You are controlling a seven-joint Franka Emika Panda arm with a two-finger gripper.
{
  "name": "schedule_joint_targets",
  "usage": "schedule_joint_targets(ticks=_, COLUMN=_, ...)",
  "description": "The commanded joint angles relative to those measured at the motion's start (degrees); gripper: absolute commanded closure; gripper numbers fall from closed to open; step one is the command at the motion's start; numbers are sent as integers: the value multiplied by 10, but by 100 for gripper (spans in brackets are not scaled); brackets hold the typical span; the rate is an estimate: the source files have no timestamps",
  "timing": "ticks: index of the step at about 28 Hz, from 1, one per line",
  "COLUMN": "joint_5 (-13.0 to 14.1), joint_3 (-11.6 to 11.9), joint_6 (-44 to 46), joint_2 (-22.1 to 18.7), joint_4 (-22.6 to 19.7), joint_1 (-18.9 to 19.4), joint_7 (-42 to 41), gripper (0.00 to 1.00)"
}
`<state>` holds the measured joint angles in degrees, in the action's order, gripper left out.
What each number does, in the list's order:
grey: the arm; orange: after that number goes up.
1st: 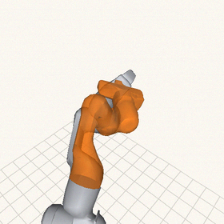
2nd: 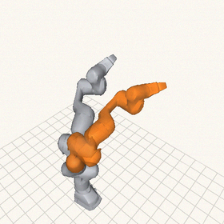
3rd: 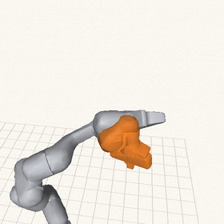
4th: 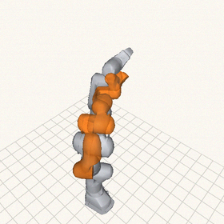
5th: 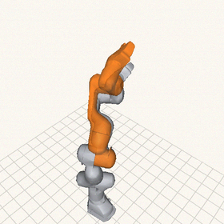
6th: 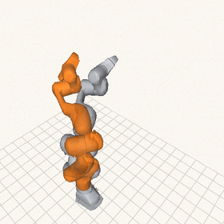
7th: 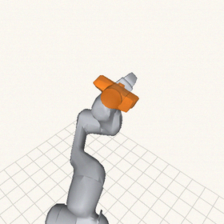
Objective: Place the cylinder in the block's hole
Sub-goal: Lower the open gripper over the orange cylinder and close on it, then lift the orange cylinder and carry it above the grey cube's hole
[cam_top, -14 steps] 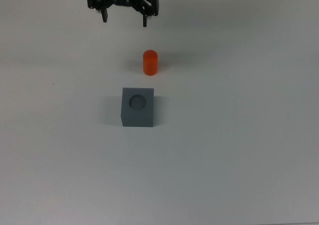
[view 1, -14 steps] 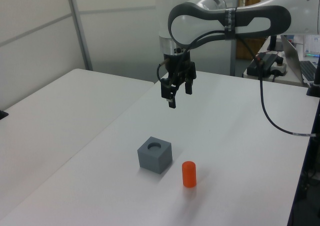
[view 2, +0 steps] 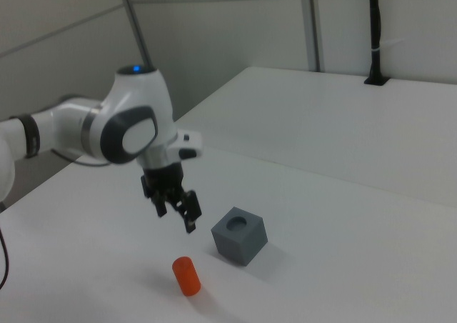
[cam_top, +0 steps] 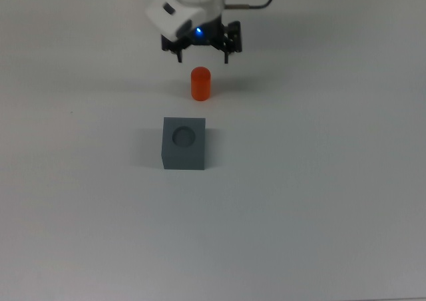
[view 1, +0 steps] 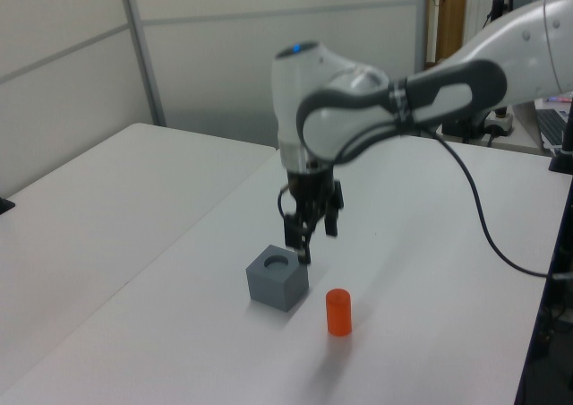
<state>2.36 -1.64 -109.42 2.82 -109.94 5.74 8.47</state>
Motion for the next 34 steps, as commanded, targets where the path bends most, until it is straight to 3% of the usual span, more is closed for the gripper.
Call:
schedule_joint_targets(ticks=1, joint_5=2, joint_3=-10, joint_6=-53, joint_2=-21, joint_4=-76, joint_1=1, joint_7=1, gripper=0)
schedule_joint_targets(ticks=7, joint_5=-16, joint_3=-11, joint_6=-78, joint_2=-21, joint_4=-112, joint_1=-1, joint_7=-3, gripper=0)
schedule_joint_targets(ticks=11, joint_5=-49, joint_3=-11, joint_6=-85, joint_2=-19, joint_4=-133, joint_1=-2, joint_7=-4, gripper=0)
schedule_joint_targets(ticks=18, joint_5=-63, joint_3=-11, joint_6=-116, joint_2=-12, joint_4=-145, joint_1=-2, joint_7=-4, gripper=2)
schedule_joint_targets(ticks=22, joint_5=-68, joint_3=-11, joint_6=-122, joint_2=-4, joint_4=-144, joint_1=-2, joint_7=-4, gripper=14)
schedule_joint_targets(ticks=23, joint_5=-70, joint_3=-11, joint_6=-128, joint_2=-4, joint_4=-144, joint_1=-2, joint_7=-4, gripper=23)
schedule_joint_targets(ticks=29, joint_5=-72, joint_3=-11, joint_6=-137, joint_2=3, joint_4=-142, joint_1=-2, joint_7=-6, gripper=48)
schedule_joint_targets(ticks=34, joint_5=-85, joint_3=-11, joint_6=-141, joint_2=9, joint_4=-142, joint_1=0, joint_7=-6, gripper=52)
